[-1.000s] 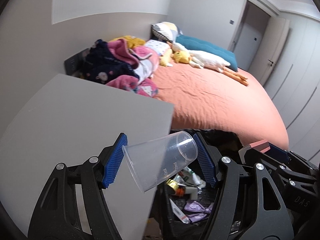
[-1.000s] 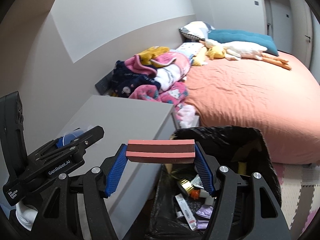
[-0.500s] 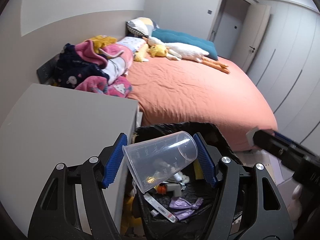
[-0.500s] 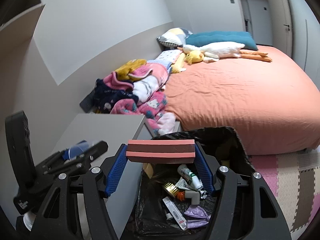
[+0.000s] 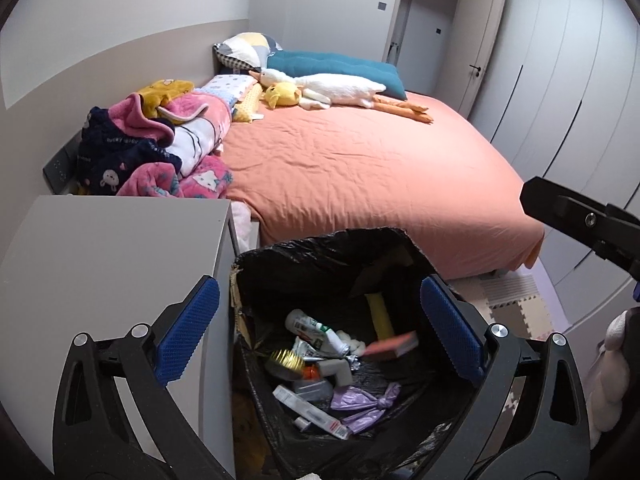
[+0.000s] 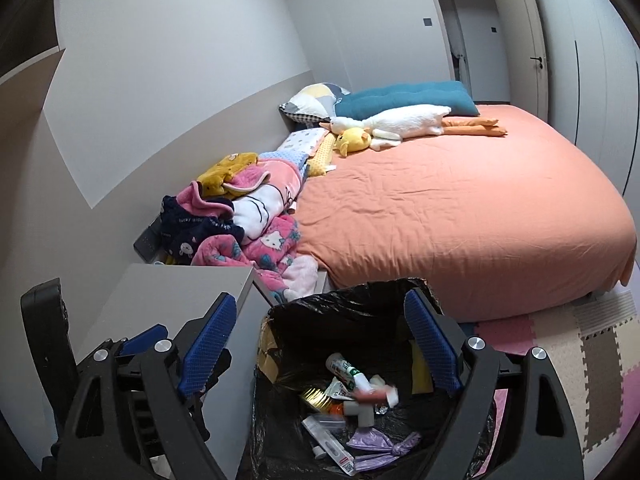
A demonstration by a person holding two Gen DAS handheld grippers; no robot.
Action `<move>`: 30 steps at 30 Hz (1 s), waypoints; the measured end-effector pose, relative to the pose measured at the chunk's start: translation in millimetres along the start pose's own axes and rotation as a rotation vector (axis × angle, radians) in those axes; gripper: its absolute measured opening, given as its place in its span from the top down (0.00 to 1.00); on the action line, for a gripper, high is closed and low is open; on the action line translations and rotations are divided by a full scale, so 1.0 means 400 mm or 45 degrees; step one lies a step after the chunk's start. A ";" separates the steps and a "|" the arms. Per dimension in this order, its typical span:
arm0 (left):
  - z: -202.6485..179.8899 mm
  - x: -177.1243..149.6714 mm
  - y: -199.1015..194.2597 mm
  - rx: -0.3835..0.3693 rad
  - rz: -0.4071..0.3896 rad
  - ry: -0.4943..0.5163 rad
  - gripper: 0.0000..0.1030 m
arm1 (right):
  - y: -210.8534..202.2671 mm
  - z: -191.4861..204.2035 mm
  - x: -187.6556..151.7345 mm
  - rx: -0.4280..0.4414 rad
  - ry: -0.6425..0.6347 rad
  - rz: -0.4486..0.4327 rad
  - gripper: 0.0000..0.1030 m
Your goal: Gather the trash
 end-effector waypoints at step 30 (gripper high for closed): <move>0.011 0.011 -0.021 0.001 -0.013 -0.016 0.06 | 0.004 0.011 0.002 0.021 -0.011 0.007 0.16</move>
Point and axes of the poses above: each gripper's, at about its wrist camera, not at the fingertips, and y roughly the way its jaws point, z to its left, x to its top, the point moved 7 cm from there along y, roughly the way its jaws point, and after that the axes turned 3 degrees about x, right-handed, at the moved point
